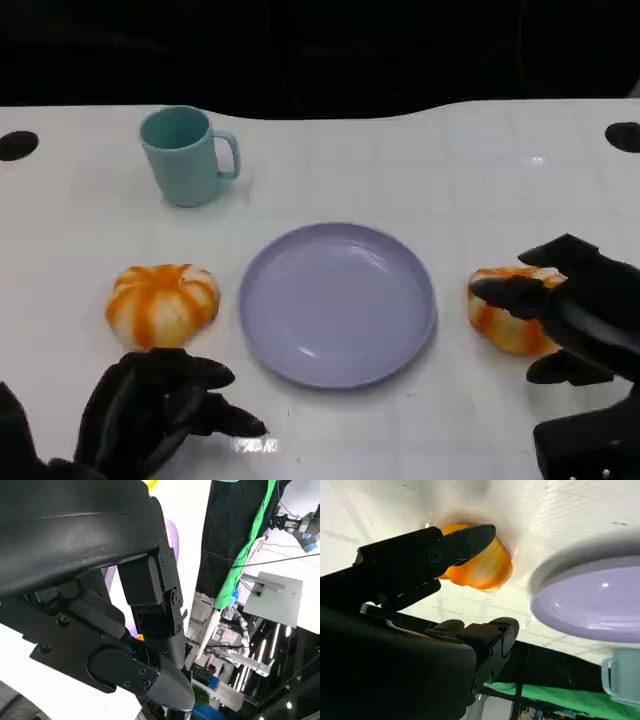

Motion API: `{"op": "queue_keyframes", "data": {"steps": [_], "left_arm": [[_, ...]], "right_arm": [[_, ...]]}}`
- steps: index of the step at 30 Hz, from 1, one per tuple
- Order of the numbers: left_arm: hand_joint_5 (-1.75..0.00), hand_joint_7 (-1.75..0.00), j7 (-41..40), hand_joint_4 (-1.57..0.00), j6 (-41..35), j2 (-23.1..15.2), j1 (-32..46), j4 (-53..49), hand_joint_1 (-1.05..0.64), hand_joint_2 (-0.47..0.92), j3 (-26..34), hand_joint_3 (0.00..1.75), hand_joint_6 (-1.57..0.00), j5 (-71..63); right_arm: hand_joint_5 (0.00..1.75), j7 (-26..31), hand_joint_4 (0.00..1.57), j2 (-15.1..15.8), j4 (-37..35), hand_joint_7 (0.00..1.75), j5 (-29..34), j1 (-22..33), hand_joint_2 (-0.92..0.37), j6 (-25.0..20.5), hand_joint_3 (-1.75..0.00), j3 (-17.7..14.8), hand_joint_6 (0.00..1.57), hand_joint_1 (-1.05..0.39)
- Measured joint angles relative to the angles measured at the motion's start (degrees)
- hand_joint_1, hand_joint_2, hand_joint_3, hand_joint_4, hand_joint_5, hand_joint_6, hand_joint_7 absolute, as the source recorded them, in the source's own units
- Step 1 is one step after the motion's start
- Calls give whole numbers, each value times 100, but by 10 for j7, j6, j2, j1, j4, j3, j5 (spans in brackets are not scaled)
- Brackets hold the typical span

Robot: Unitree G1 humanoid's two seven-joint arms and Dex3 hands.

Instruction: Grasp the bread from the table and place it into the plate.

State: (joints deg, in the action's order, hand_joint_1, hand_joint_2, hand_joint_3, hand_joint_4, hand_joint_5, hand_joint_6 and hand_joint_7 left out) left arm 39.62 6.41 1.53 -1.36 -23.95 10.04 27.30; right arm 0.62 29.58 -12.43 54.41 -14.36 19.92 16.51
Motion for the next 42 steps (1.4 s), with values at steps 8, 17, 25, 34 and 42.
{"op": "queue_keyframes", "data": {"steps": [8, 17, 25, 34, 42], "left_arm": [[-21, -1, 0, -157, -1, 1, 2, 3, -101, 76, -1, 0, -157, 0], [-21, -1, 0, -157, -1, 1, 4, 10, -101, 77, -2, 0, -157, 0], [-21, -1, -1, -157, -8, 1, 9, 23, -100, 77, -2, 1, -157, 0], [-21, -1, -1, -157, -7, 1, 16, 26, -99, 79, -3, 1, -156, -1], [-21, 0, -6, -157, -8, 2, 20, 40, -98, 79, -7, 1, -156, -4]], "right_arm": [[38, 17, 11, -3, -93, 0, 7, -60, -85, -6, -1, 50, 34, -60], [19, 47, 30, -22, -204, 1, 20, -123, -85, -21, 0, 102, 40, -54], [16, 79, 52, -51, -290, 4, -6, -163, -84, -11, 0, 116, 54, -37], [159, 199, 96, -77, -374, 13, -47, -192, -89, 58, -3, 113, 136, 1], [175, 290, 95, -79, -441, 151, -47, -223, -40, 105, -103, 118, 86, -4]]}}
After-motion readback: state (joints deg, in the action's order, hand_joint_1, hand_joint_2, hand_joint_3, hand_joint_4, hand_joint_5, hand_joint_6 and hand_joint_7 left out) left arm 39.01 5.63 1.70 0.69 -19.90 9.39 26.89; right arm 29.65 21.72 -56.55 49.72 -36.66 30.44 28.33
